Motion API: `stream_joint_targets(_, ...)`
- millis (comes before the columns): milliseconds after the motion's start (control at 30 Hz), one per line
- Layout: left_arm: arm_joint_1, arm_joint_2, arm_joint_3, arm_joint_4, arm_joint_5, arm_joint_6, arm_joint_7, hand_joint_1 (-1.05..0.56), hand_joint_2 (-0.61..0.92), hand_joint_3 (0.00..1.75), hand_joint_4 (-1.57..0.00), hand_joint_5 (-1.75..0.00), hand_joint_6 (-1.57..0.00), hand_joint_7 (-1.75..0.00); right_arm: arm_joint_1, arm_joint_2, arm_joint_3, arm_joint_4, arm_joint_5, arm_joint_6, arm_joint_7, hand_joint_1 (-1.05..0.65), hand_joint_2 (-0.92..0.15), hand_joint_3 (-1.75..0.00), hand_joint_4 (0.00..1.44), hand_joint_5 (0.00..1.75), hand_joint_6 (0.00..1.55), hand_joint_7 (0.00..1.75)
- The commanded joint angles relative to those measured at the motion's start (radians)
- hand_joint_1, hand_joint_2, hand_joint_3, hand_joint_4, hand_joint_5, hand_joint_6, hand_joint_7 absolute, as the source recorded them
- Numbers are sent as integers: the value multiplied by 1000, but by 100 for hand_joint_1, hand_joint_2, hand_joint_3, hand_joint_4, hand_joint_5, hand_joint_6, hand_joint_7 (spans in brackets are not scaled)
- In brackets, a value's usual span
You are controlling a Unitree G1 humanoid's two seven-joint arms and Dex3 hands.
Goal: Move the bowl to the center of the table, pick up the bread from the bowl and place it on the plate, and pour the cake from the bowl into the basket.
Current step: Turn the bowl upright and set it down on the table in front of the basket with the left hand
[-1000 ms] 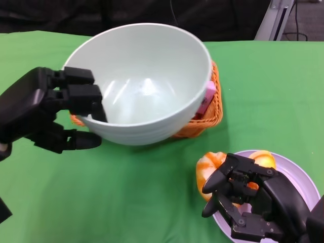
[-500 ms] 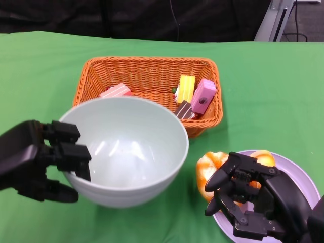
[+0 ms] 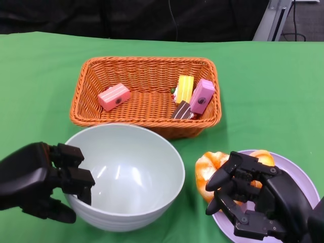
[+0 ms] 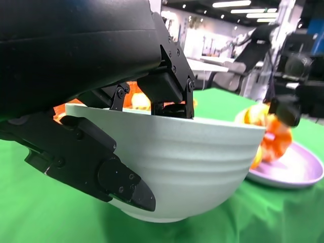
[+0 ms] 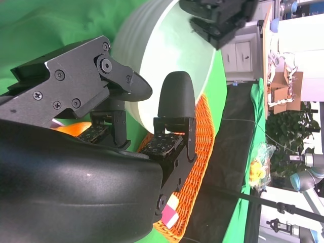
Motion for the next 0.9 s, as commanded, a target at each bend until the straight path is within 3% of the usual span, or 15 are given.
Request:
stream_joint_targets(33,-30,62,-102,-17,138,85,243,-10,87,1,-79,-172,-67,-156,4,-4,-2,-16,2,4,-6,-10,-67,-90,71,128,66,124)
stream_joint_targets(233,-93,108,-385,4,331,259,666,-2,87,0,-75,-175,-58,-172,5,-3,-1,-8,0,-3,-5,-11,-66,-89,72,127,66,123)
stream_joint_targets(433,-171,106,-641,81,402,378,935,-10,88,1,-74,-175,-59,-166,8,-4,4,-15,-8,2,-12,-13,-67,-88,72,126,66,122)
stream_joint_targets(467,-183,101,-676,94,404,388,963,-12,88,1,-74,-175,-60,-164,8,-4,4,-14,-8,1,-14,-13,-67,-87,72,126,66,121)
stream_joint_targets(567,-215,88,-765,126,399,411,1014,-18,89,0,-72,-175,-75,-129,8,-5,8,-15,-14,-1,-19,-13,-66,-87,72,126,67,121)
stream_joint_targets(600,-224,80,-791,137,396,417,1028,-19,90,5,-72,-175,-68,-142,9,-2,9,-15,-12,0,-20,-12,-66,-87,73,126,67,121)
stream_joint_targets(667,-238,70,-830,155,383,423,1042,-20,92,9,-72,-175,-63,-151,10,2,12,-15,-10,1,-24,-12,-67,-86,73,127,67,121)
stream_joint_targets(767,-252,62,-870,175,355,422,1030,-26,92,21,-70,-175,-60,-153,10,5,16,-14,-5,5,-27,-11,-67,-86,73,127,67,121)
stream_joint_targets(900,-260,60,-909,181,332,430,1034,-29,92,16,-69,-175,-64,-145,11,7,22,-15,-8,5,-37,-12,-66,-87,73,127,68,121)
